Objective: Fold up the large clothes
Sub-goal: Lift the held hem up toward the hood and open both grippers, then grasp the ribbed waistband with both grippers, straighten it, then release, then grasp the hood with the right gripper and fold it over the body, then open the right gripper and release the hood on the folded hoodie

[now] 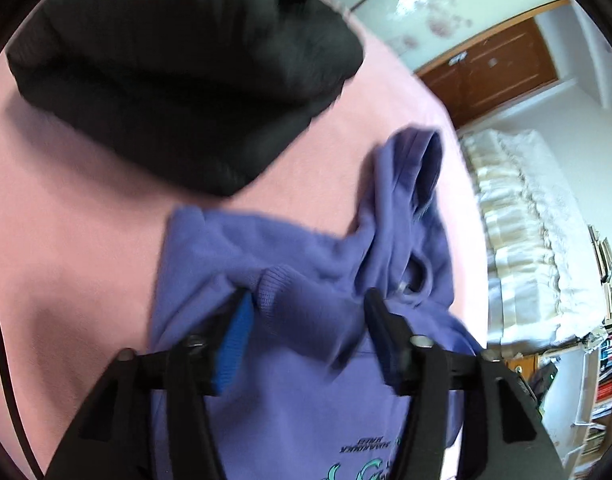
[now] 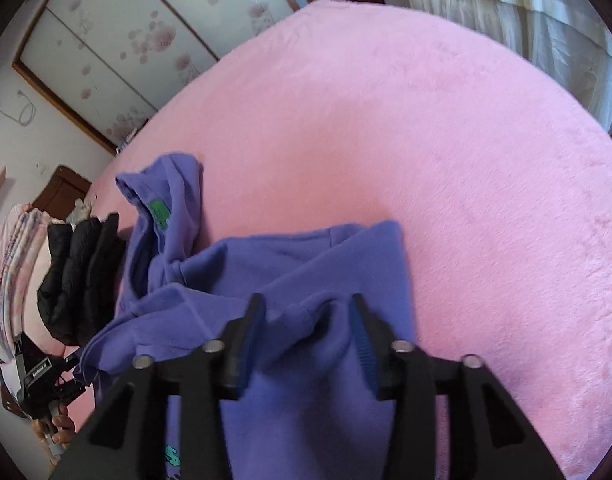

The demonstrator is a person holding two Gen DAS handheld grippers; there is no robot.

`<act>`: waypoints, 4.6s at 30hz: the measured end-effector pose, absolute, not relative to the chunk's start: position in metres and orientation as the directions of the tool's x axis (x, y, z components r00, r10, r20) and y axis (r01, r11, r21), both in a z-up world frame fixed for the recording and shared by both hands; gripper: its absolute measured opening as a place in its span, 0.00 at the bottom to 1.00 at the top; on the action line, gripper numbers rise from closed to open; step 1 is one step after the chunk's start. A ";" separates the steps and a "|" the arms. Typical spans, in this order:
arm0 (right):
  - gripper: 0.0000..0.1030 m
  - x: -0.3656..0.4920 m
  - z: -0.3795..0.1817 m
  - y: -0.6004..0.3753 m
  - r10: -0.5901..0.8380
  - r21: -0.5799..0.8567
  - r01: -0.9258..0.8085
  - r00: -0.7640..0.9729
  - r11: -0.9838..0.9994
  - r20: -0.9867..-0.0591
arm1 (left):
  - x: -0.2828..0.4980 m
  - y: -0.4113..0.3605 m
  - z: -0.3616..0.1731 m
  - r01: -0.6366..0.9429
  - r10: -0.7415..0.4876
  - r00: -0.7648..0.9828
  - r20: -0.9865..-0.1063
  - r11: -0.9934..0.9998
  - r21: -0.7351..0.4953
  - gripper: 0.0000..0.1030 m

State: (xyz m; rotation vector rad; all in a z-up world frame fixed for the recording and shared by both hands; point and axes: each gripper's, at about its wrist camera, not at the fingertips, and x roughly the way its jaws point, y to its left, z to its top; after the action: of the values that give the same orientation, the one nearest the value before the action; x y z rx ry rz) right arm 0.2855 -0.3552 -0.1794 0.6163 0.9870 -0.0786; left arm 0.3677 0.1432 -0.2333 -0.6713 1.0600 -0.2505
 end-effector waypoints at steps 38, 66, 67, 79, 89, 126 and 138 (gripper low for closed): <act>0.00 0.344 -0.204 -0.338 -0.225 -0.079 0.297 0.498 0.952 -0.837 | 0.415 0.053 -0.255 0.004 0.201 0.600 -0.774 0.967 0.254 0.05; 0.14 0.345 -0.137 -0.287 -0.094 -0.012 0.147 0.565 0.989 -0.819 | 0.355 0.020 -0.129 0.057 0.121 0.739 -0.663 0.969 0.241 0.91; 0.17 0.345 -0.130 -0.283 -0.081 -0.003 0.137 0.573 0.991 -0.815 | 0.355 0.019 -0.123 0.061 0.110 0.737 -0.667 0.972 0.227 0.91; 0.39 0.379 -0.061 -0.245 0.014 0.069 0.060 0.643 0.996 -0.766 | 0.367 0.000 -0.071 0.129 -0.010 0.770 -0.638 0.982 0.139 0.92; 0.42 0.486 -0.111 -0.216 0.034 0.090 0.077 0.546 0.993 -0.837 | 0.460 -0.007 -0.120 0.140 -0.048 0.719 -0.694 0.987 0.076 0.92; 0.09 0.242 -0.067 -0.151 0.416 -0.080 -0.592 0.650 0.802 -0.636 | 0.280 0.086 -0.176 0.122 -0.109 0.629 -0.770 0.992 -0.041 0.92; 0.29 0.123 -0.155 -0.186 0.300 0.110 -0.384 0.479 0.917 -0.825 | 0.222 0.076 -0.191 0.195 -0.175 0.498 -0.849 0.977 -0.087 0.92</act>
State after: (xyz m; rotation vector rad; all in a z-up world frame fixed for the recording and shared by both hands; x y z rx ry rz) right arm 0.1229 -0.1864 -0.1547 -0.0947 0.9864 0.4179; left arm 0.2220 0.0756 -0.1911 0.0217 1.0248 -0.2238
